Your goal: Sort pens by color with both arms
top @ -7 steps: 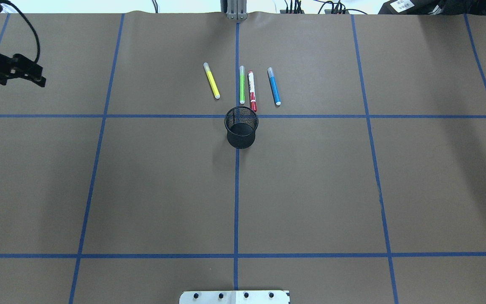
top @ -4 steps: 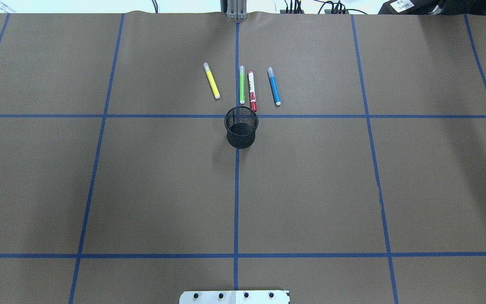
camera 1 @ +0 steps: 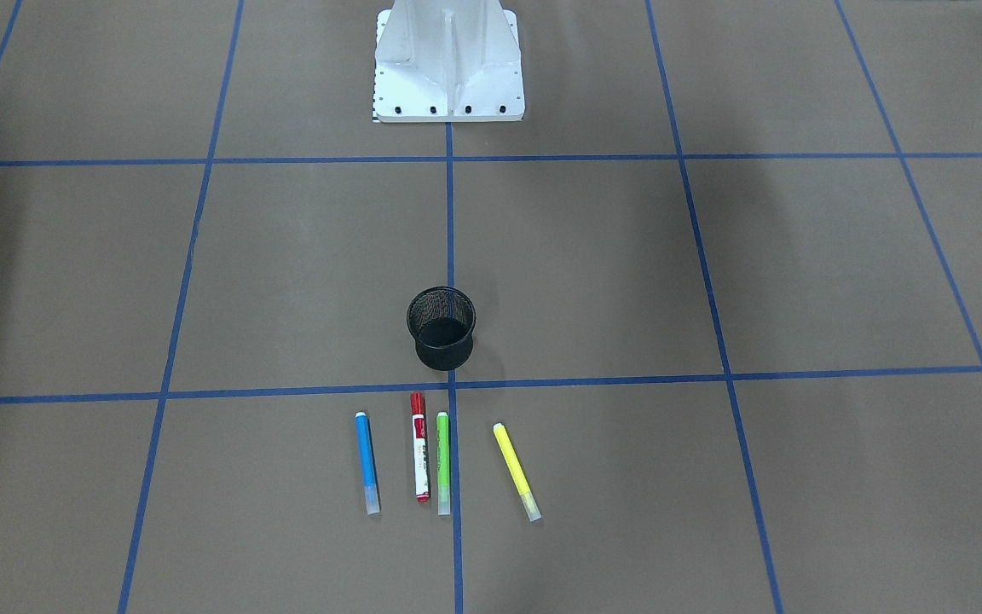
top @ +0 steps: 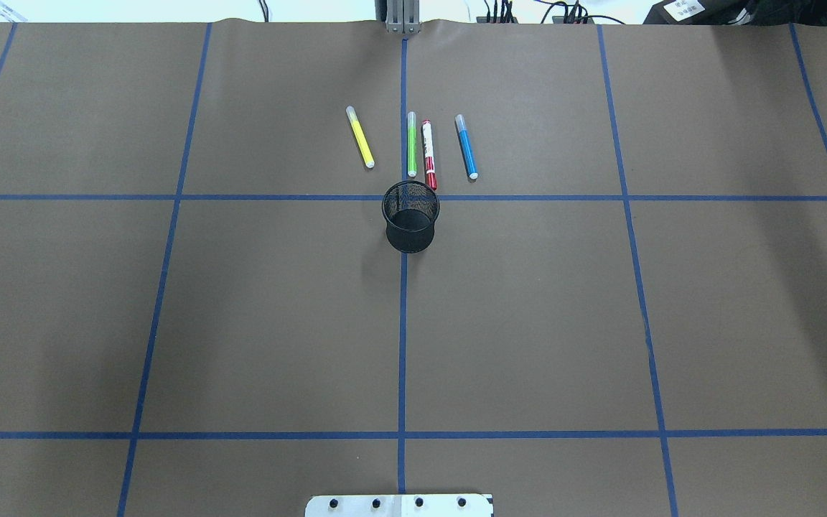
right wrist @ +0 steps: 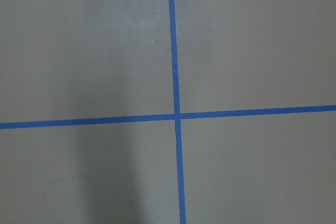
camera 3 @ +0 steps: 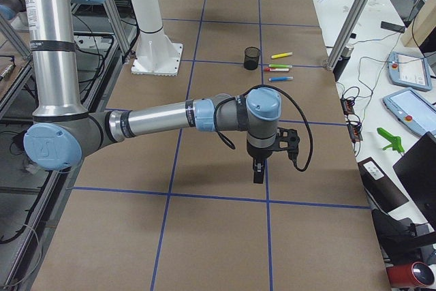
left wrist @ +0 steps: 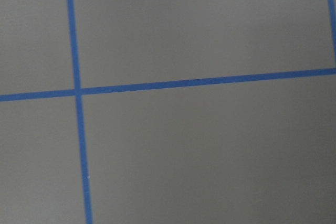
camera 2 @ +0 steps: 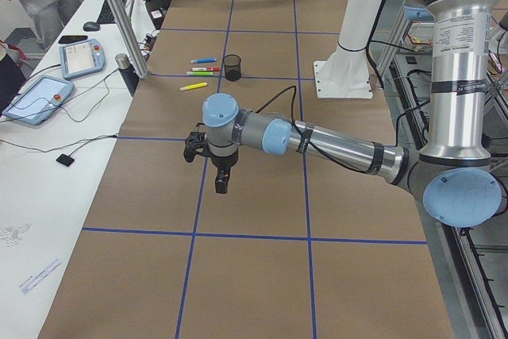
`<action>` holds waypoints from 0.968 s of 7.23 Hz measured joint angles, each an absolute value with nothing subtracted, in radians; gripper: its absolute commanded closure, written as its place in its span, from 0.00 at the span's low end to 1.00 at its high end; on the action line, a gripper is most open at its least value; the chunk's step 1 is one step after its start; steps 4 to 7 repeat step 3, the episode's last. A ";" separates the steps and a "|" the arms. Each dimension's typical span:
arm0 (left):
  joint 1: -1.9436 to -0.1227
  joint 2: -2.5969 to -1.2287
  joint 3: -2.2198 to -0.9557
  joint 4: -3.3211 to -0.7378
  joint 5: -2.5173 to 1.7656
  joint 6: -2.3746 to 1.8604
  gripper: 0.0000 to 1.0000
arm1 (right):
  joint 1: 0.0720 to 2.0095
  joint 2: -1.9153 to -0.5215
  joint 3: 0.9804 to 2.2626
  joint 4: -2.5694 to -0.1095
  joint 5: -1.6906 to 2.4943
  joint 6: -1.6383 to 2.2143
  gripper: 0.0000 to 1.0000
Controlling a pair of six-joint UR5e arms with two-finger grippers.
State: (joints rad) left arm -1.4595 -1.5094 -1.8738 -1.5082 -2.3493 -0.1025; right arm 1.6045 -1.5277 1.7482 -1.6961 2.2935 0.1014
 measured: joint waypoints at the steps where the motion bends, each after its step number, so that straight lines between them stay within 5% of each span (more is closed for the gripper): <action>1: -1.496 -1.504 -1.873 -1.469 -2.350 -0.040 0.00 | 1.605 -1.529 1.748 -1.695 2.294 0.102 0.00; 7: -1.530 -1.484 -1.851 -1.444 -2.347 0.041 0.00 | 1.605 -1.532 1.756 -1.695 2.297 0.103 0.00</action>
